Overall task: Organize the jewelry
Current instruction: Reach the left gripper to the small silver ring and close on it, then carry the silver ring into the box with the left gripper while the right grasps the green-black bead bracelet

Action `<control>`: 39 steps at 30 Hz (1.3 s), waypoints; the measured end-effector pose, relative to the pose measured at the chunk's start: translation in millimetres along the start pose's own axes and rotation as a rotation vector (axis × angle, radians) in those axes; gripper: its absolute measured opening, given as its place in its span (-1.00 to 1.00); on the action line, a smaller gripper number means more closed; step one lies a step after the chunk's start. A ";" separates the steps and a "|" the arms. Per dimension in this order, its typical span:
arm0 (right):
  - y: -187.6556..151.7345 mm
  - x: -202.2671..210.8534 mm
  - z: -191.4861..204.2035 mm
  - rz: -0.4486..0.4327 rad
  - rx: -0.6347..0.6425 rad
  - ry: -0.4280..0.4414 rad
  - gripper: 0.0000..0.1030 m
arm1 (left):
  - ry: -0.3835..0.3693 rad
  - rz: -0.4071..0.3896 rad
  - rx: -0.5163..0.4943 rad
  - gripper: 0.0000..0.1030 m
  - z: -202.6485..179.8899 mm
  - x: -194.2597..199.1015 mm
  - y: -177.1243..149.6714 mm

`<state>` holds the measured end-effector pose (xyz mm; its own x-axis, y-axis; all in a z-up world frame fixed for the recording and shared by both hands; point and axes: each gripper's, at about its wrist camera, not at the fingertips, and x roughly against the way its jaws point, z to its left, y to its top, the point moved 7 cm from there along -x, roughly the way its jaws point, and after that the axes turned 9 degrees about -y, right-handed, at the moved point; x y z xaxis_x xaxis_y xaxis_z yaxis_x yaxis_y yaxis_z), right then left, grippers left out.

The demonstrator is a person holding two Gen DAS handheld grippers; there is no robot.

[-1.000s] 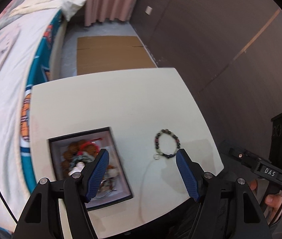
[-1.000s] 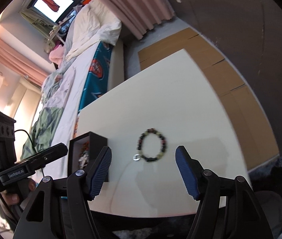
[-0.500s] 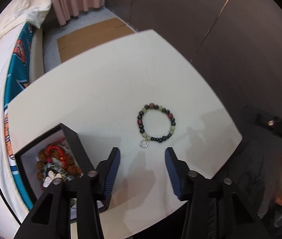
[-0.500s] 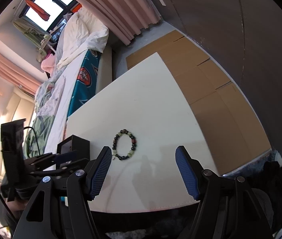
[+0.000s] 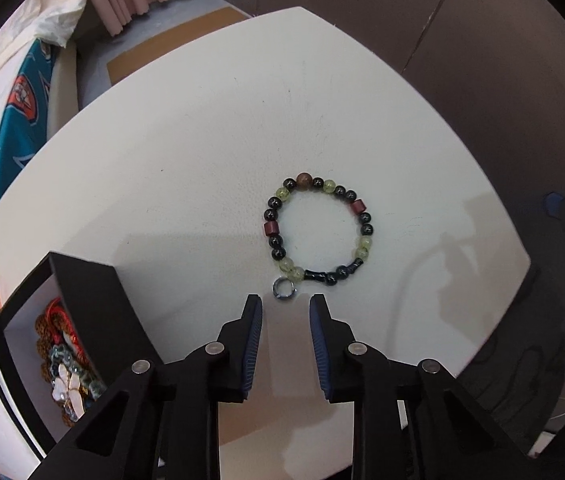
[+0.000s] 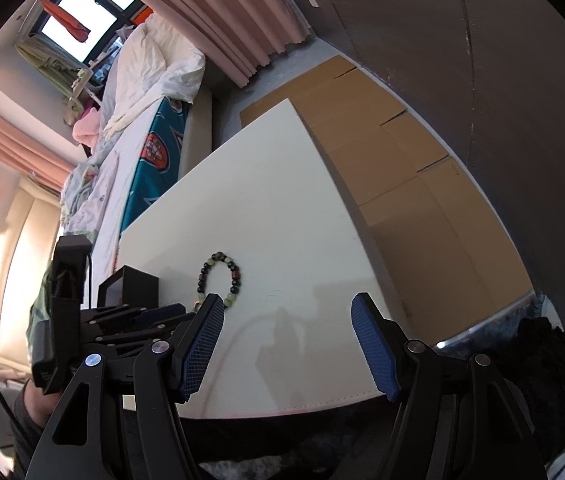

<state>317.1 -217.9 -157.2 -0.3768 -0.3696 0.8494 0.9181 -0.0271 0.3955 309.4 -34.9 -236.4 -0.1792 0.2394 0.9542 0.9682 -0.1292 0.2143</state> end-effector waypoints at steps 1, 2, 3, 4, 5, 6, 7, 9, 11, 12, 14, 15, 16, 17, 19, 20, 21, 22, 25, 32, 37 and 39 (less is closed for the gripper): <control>-0.8 -0.2 -0.4 0.000 -0.001 -0.004 0.30 | -0.001 0.001 0.003 -0.50 0.9 -2.2 0.6; -1.7 -0.4 -1.6 0.002 0.000 -0.007 0.30 | -0.001 -0.004 0.005 -0.51 1.3 -3.4 1.2; -2.6 -0.8 -2.4 0.003 -0.001 -0.009 0.30 | 0.002 -0.014 -0.001 -0.51 1.3 -3.0 2.3; -3.6 -1.5 -3.2 0.006 -0.003 -0.011 0.30 | 0.008 -0.018 -0.009 -0.51 1.3 -3.2 3.2; -4.4 -2.3 -3.5 0.008 -0.005 -0.012 0.30 | 0.011 -0.020 -0.015 -0.52 1.4 -3.4 4.2; -5.2 -4.5 -3.4 0.013 -0.006 -0.013 0.30 | 0.014 -0.021 -0.018 -0.53 1.1 -3.4 5.2; -5.8 -6.4 -3.1 0.017 -0.006 -0.014 0.30 | 0.022 -0.021 -0.021 -0.61 1.8 -3.8 5.8; -7.0 -10.7 -0.5 0.028 -0.002 -0.014 0.30 | 0.031 -0.022 -0.016 -0.76 4.4 -3.8 7.1; -7.1 -14.0 4.8 0.033 0.010 -0.011 0.30 | 0.003 -0.021 0.018 -0.76 8.0 -2.4 6.3; -6.6 -15.8 7.9 0.035 0.017 -0.008 0.30 | 0.008 -0.026 0.027 -0.76 11.9 -0.6 7.1; -6.9 -20.0 13.1 0.042 0.027 -0.002 0.30 | 0.020 -0.049 0.028 -0.76 13.4 6.8 8.4; -6.8 -22.4 15.4 0.047 0.032 -0.001 0.30 | 0.017 -0.055 0.029 -0.76 14.2 9.8 8.8; -7.0 -25.4 18.1 0.050 0.036 0.000 0.30 | 0.012 -0.066 0.033 -0.76 15.8 15.2 10.0; -7.3 -28.1 20.6 0.055 0.039 0.002 0.30 | 0.012 -0.074 0.034 -0.76 16.5 18.6 10.2; -7.6 -33.3 26.6 0.063 0.049 0.009 0.30 | 0.014 -0.093 0.039 -0.76 19.4 28.2 11.1; -7.8 -36.5 30.3 0.068 0.056 0.011 0.30 | 0.012 -0.099 0.042 -0.76 21.1 31.4 10.9; -7.8 -39.4 33.4 0.072 0.062 0.010 0.30 | 0.011 -0.105 0.046 -0.76 23.9 35.6 10.0; -7.7 -42.4 36.1 0.075 0.067 0.009 0.30 | 0.012 -0.114 0.054 -0.76 26.7 40.1 9.8; -6.6 -50.9 41.9 0.083 0.076 -0.002 0.30 | 0.019 -0.141 0.081 -0.76 32.4 49.6 8.7; -2.4 -77.0 59.9 0.098 0.131 -0.066 0.30 | 0.031 -0.185 0.127 -0.76 46.6 76.4 0.8; -1.7 -95.3 72.0 0.087 0.184 -0.154 0.30 | 0.042 -0.209 0.149 -0.76 54.0 88.9 -7.1; -2.0 -97.3 78.6 0.065 0.233 -0.211 0.30 | 0.042 -0.215 0.163 -0.76 60.1 92.8 -9.1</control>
<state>342.2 -108.8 -213.1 -0.3577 -0.1620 0.9197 0.8974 0.2127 0.3865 294.4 46.3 -162.3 -0.3878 0.2039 0.8989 0.9217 0.0774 0.3800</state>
